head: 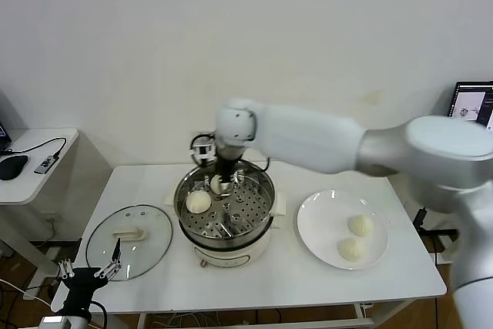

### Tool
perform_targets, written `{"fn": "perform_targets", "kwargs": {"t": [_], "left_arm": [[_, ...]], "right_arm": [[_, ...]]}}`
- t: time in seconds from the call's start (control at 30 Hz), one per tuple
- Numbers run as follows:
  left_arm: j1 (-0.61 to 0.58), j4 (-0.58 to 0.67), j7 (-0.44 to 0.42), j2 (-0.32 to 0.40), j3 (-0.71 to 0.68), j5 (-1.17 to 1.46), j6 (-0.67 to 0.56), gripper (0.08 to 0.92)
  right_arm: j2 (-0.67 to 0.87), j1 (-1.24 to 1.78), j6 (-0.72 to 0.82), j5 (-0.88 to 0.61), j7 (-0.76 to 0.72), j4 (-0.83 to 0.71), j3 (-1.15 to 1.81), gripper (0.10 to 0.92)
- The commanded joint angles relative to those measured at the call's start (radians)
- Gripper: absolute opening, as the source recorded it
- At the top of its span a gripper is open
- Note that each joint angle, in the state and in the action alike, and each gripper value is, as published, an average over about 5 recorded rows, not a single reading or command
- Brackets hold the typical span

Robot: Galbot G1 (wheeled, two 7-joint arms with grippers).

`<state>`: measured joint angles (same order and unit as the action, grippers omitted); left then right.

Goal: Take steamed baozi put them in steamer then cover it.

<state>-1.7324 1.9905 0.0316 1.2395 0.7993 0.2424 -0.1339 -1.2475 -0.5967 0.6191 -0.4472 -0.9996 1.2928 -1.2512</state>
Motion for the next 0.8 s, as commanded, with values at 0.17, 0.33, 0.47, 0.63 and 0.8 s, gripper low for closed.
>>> {"fn": "perform_targets", "kwargs": {"t": [0.17,0.33,0.47,0.63,0.8], "left_arm": [[-0.003,0.004,-0.001,-0.003,-0.008,-0.01,0.004,0.823],[-0.002,0.009,-0.001,0.001,-0.022,-0.023,0.007,0.823],[-0.004,0.009,-0.001,0.003,-0.027,-0.029,0.008,0.823],[-0.011,0.005,-0.001,0.008,-0.028,-0.035,0.006,0.823],[-0.013,0.006,0.0,0.01,-0.029,-0.04,0.007,0.823]], "right_arm": [[0.586,-0.079,-0.165,0.182,-0.147,0.341,-0.036,0.823],[0.719,0.002,-0.204,0.282,-0.144,0.367,-0.029,0.823],[0.774,0.117,-0.225,0.349,-0.133,0.37,0.015,0.823],[0.8,0.265,-0.26,0.433,-0.109,0.341,0.094,0.823],[0.783,0.374,-0.265,0.474,-0.081,0.302,0.163,0.823]]}}
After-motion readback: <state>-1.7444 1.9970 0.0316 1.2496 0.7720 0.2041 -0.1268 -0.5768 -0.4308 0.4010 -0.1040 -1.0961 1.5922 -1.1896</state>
